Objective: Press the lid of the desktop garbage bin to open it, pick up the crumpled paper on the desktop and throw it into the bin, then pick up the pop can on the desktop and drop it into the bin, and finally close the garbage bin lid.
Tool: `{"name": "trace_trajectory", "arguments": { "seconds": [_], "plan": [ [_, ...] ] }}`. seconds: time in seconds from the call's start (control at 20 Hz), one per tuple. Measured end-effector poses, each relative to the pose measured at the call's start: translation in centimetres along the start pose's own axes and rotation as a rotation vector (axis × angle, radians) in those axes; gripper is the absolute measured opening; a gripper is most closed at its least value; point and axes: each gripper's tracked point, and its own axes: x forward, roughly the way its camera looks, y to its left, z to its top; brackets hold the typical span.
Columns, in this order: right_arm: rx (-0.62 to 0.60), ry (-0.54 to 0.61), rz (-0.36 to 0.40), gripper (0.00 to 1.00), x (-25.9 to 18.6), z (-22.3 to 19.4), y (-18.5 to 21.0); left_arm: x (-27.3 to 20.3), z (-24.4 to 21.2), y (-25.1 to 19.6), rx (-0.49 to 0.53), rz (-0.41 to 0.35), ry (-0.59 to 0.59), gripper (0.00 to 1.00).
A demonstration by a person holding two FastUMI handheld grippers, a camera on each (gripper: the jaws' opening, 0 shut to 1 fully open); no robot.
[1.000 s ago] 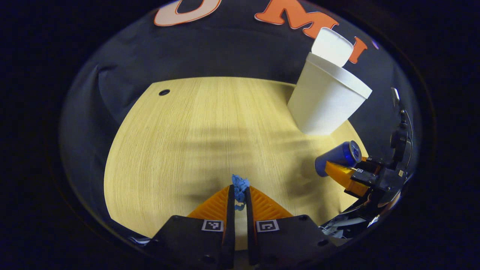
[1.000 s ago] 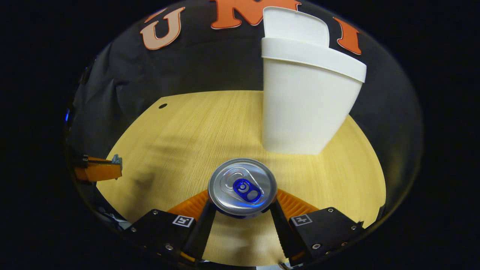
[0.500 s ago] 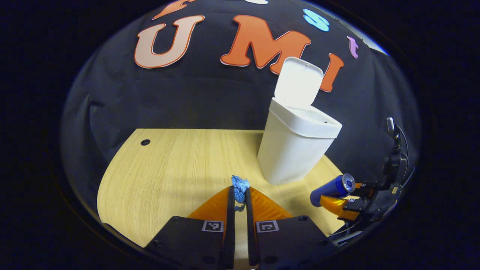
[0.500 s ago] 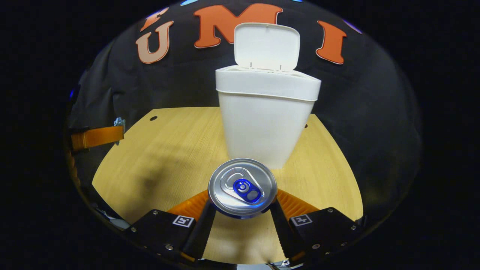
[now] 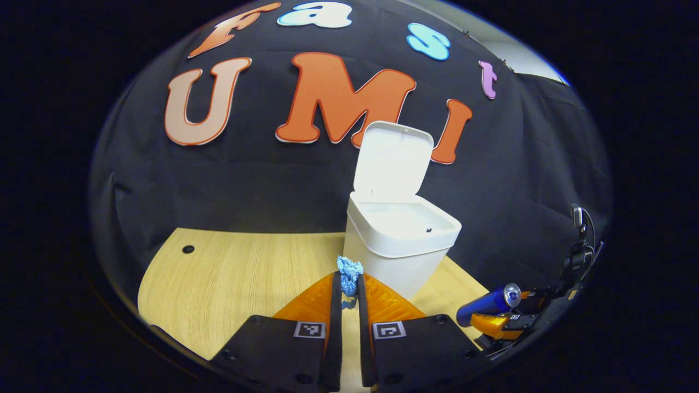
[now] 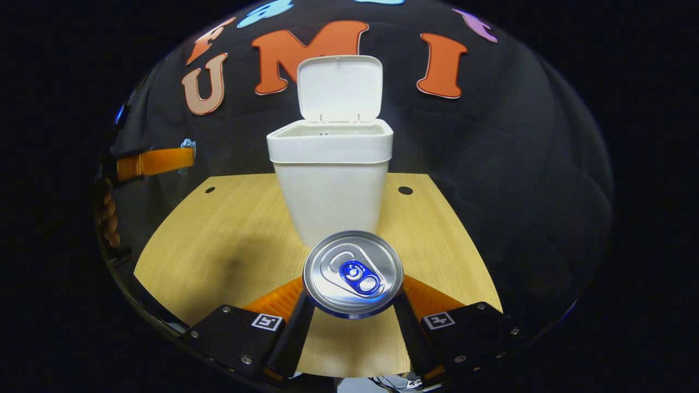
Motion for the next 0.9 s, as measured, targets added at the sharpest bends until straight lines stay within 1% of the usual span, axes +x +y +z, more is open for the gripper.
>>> {"name": "trace_trajectory", "arguments": {
  "seconds": [0.05,0.1,0.15,0.2,0.25,0.3,0.35,0.4,0.45,0.55,0.6,0.65,0.7,0.75,0.8,0.85,0.9],
  "plan": [
    [0.006,-0.002,-0.008,0.78,0.0,0.0,0.0,0.2,0.8,-0.7,0.018,-0.008,-0.02,0.17],
    [0.011,-0.003,-0.019,0.78,0.0,0.1,-0.1,0.5,1.6,-1.2,0.034,-0.016,-0.044,0.17],
    [0.016,-0.005,-0.028,0.74,0.0,0.1,-0.2,0.9,2.3,-1.9,0.049,-0.027,-0.063,0.18],
    [0.022,-0.008,-0.04,0.78,0.0,0.2,-0.3,1.1,3.0,-2.4,0.065,-0.032,-0.086,0.18],
    [0.029,-0.009,-0.05,0.74,0.1,0.2,-0.3,1.4,3.8,-3.1,0.078,-0.042,-0.108,0.17],
    [0.038,-0.011,-0.06,0.78,0.1,0.2,-0.3,1.7,4.3,-3.5,0.088,-0.049,-0.127,0.17],
    [0.045,-0.01,-0.071,0.78,0.2,0.2,-0.3,1.9,4.7,-4.1,0.092,-0.063,-0.144,0.17],
    [0.053,-0.011,-0.081,0.75,0.1,0.2,-0.4,2.2,5.2,-4.6,0.096,-0.073,-0.156,0.17],
    [0.062,-0.013,-0.092,0.78,0.1,0.2,-0.4,2.6,5.7,-5.1,0.101,-0.081,-0.166,0.17],
    [0.083,-0.006,-0.102,0.78,0.0,0.1,-0.4,3.6,6.2,-6.0,0.113,-0.092,-0.18,0.17],
    [0.092,-0.005,-0.11,0.74,0.0,0.3,-0.4,4.1,6.4,-6.3,0.122,-0.096,-0.183,0.17],
    [0.098,-0.006,-0.121,0.78,0.1,0.3,-0.5,4.4,6.6,-6.4,0.127,-0.097,-0.191,0.17],
    [0.102,-0.007,-0.13,0.78,0.1,0.4,-0.4,4.8,6.8,-6.7,0.131,-0.104,-0.193,0.17],
    [0.107,-0.009,-0.14,0.78,0.1,0.4,-0.6,5.2,6.9,-7.0,0.136,-0.107,-0.195,0.17],
    [0.112,-0.008,-0.148,0.74,0.1,0.4,-0.6,5.7,7.1,-7.2,0.14,-0.114,-0.198,0.17],
    [0.12,-0.01,-0.157,0.74,0.1,0.5,-0.6,6.3,7.2,-7.4,0.144,-0.117,-0.201,0.17],
    [0.129,-0.01,-0.166,0.78,0.1,0.5,-0.6,6.9,7.3,-7.5,0.143,-0.123,-0.202,0.17]
  ]
}}
